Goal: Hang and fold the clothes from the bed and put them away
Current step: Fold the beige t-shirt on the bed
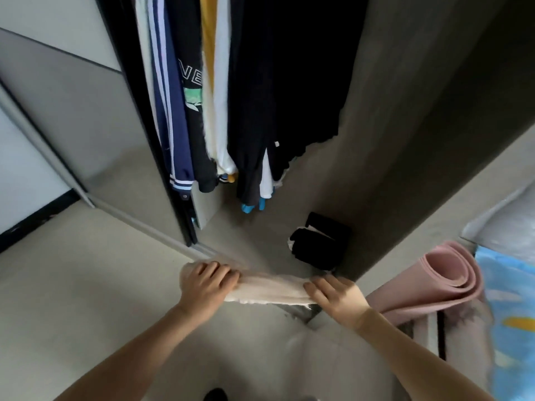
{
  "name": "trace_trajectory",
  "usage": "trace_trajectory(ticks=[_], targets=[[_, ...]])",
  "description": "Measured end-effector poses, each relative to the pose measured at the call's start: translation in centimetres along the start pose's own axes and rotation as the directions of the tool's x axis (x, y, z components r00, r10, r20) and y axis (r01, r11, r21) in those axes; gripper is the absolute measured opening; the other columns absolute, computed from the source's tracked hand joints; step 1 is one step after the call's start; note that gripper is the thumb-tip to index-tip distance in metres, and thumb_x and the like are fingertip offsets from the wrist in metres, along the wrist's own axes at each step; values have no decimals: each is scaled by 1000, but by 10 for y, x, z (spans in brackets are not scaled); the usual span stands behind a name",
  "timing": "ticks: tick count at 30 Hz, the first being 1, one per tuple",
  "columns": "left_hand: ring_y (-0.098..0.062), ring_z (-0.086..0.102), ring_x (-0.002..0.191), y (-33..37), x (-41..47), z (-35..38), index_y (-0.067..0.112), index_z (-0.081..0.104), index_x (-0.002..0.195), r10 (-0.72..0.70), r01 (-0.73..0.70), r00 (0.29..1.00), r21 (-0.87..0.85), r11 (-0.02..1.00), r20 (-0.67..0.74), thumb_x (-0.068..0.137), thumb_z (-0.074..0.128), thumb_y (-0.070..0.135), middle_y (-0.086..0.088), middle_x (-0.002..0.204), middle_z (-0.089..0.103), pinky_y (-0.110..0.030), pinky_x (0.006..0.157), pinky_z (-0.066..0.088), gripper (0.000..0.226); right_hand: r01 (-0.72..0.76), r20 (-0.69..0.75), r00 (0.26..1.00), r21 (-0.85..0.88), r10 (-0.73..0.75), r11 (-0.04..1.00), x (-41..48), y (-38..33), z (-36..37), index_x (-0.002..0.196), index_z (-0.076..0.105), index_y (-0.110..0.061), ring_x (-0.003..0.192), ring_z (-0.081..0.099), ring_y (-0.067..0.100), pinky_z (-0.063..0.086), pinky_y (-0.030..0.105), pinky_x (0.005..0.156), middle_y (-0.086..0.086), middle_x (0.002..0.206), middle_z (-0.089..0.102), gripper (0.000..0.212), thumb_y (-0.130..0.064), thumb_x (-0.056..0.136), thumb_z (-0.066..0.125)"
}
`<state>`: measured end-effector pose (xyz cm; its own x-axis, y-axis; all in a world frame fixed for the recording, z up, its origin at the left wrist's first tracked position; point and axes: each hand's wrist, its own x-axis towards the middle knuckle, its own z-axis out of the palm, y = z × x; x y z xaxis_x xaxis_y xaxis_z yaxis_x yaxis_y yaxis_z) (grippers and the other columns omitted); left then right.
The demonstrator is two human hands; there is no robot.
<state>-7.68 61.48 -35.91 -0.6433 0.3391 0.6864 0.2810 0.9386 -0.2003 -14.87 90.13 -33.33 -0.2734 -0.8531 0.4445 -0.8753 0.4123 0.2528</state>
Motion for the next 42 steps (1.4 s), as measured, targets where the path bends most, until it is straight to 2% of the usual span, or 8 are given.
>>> trace_trajectory(ticks=[10,15,18,22,28,34,39,42], targets=[[-16,51,47,-24,9,109,21,62,62,34,-5,959,-103,995,282,100,36,23,4,56,52,-24,41,29,46,-320,240,919,-6,313,947,-6,16,70,78,74,-14,49,56,18,40,19,39,0,63,62,32,-2,68,45],[-19,51,44,-40,31,171,19,57,57,59,45,861,-190,981,505,91,45,24,3,53,49,-21,39,33,36,-557,538,713,43,451,829,3,44,124,72,64,-20,53,58,16,39,18,42,-5,61,58,29,-16,46,76],[-20,54,41,-40,48,195,18,60,64,68,139,694,-226,964,717,62,74,20,0,54,54,-24,42,31,14,-764,662,482,-1,573,645,6,57,154,62,67,-21,57,61,13,41,13,47,-10,62,60,50,-31,17,87],[-26,61,95,-37,54,246,28,42,108,114,313,276,-201,928,954,84,53,22,-2,97,56,-35,69,44,27,-881,722,253,-102,644,461,-14,64,190,117,55,-19,114,50,16,39,22,87,2,117,58,37,-19,80,58],[-14,53,86,-21,61,337,34,39,99,233,531,141,-273,803,962,78,51,26,9,98,55,-25,67,34,26,-965,710,-53,-217,702,147,-51,77,267,118,48,-23,116,46,19,37,26,87,-2,121,55,35,-12,86,41],[-16,60,107,7,70,492,34,57,117,72,490,370,-261,832,926,84,58,24,5,117,64,-24,80,45,35,-939,414,147,-227,898,258,-73,156,369,69,67,-9,57,65,22,47,21,55,10,62,64,31,-8,44,85],[-30,66,61,33,114,604,16,74,100,-13,234,909,-484,844,417,51,79,1,-15,73,66,-30,50,53,52,-836,28,393,-405,919,370,-96,262,423,68,65,-9,59,60,31,38,36,62,12,63,61,19,-1,50,66],[-32,47,126,49,111,665,13,39,143,132,261,825,-577,774,550,70,77,13,-24,137,47,-32,100,42,82,-785,38,368,-523,929,332,-126,278,463,91,70,-10,91,62,37,39,39,75,19,97,67,28,-8,63,71]])
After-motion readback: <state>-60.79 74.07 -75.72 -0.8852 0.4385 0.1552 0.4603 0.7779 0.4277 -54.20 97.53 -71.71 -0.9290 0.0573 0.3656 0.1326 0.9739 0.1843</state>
